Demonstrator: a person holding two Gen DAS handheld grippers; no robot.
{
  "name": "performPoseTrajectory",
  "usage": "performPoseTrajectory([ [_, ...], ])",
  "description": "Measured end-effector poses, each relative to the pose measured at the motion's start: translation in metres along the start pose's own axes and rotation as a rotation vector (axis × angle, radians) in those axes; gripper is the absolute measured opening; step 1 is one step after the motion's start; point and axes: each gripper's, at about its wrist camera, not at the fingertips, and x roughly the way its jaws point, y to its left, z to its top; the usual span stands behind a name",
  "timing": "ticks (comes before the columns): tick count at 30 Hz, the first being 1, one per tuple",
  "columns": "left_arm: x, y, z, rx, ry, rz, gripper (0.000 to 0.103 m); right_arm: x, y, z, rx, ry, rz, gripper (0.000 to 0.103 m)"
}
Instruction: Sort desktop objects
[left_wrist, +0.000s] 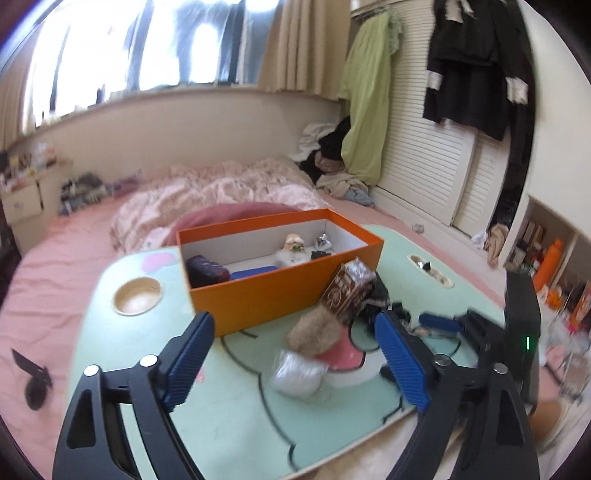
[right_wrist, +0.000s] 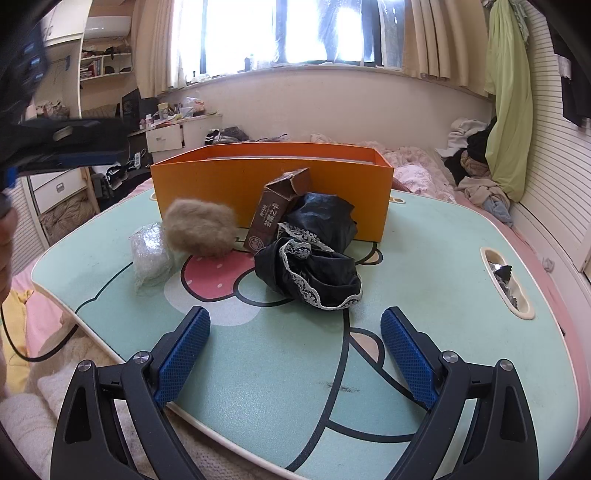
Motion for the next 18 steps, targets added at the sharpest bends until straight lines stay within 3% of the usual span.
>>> performPoseTrajectory([
  [3,-0.010,-0.005,-0.030,0.087,0.010,0.055,0.099,0.000,0.000,0.000,0.000,0.000,0.000,0.094],
  [8,0.031,-0.004,-0.068,0.070,0.172,0.061,0.102,0.000,-0.001,-0.001,0.000,0.000,0.000,0.094],
  [9,0.033,-0.003,-0.070,0.027,0.131,0.038,0.103,0.000,0.000,-0.001,0.000,0.002,0.000,0.094],
  [12,0.045,-0.005,-0.075,-0.018,0.051,0.115,0.103,0.000,0.000,-0.001,-0.002,0.000,0.001,0.094],
  [18,0.045,-0.003,-0.075,-0.018,0.034,0.113,0.103,-0.001,0.000,-0.002,-0.002,0.000,-0.001,0.094],
])
